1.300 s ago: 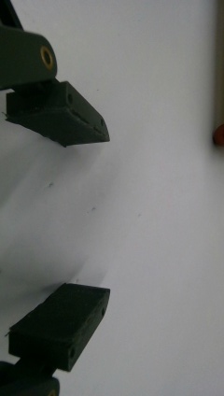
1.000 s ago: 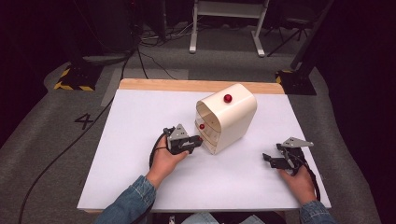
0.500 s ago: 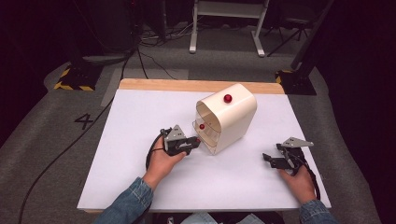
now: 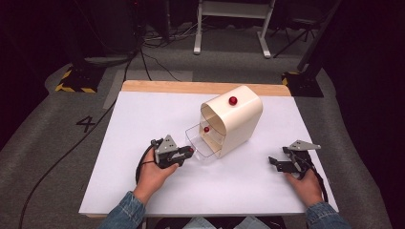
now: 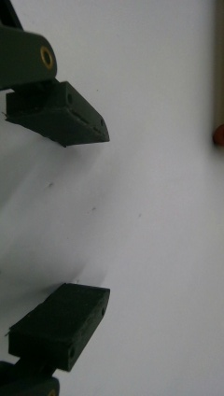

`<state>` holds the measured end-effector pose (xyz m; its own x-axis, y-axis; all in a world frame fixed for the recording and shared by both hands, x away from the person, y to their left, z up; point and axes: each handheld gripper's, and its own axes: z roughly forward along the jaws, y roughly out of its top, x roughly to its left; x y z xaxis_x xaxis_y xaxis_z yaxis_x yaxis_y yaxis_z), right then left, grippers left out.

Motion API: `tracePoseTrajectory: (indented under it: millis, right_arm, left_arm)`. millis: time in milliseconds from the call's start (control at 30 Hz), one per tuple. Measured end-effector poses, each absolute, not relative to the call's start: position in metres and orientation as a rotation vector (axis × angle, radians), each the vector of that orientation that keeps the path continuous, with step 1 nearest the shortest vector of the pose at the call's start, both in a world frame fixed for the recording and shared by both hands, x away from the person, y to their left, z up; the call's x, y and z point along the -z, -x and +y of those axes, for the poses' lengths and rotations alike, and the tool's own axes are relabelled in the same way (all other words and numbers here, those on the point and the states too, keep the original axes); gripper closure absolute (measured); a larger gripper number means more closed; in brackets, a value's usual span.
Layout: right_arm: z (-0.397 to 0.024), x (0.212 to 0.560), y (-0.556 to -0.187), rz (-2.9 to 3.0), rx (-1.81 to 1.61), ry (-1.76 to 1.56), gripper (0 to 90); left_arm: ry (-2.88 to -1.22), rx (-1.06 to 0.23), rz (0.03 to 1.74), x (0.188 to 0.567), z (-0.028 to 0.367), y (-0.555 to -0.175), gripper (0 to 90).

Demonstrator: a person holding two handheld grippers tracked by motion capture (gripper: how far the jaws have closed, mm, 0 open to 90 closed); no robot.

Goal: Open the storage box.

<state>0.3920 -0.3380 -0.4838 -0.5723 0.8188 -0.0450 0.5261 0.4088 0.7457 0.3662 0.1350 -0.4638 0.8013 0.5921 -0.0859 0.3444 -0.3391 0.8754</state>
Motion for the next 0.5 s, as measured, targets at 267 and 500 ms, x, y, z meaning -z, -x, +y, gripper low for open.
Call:
tracePoseTrajectory:
  millis: [267,500]
  right_arm:
    - [-0.338,0.484,-0.392,2.268,-0.985,-1.156,21.2]
    - [-0.339,0.484,-0.393,2.269,-0.988,-1.158,21.2]
  left_arm:
    - [-1.961,-0.313,0.715,0.464,0.146,-0.356,73.6]
    - [-1.965,-0.307,0.723,0.466,0.151,-0.353,73.6]
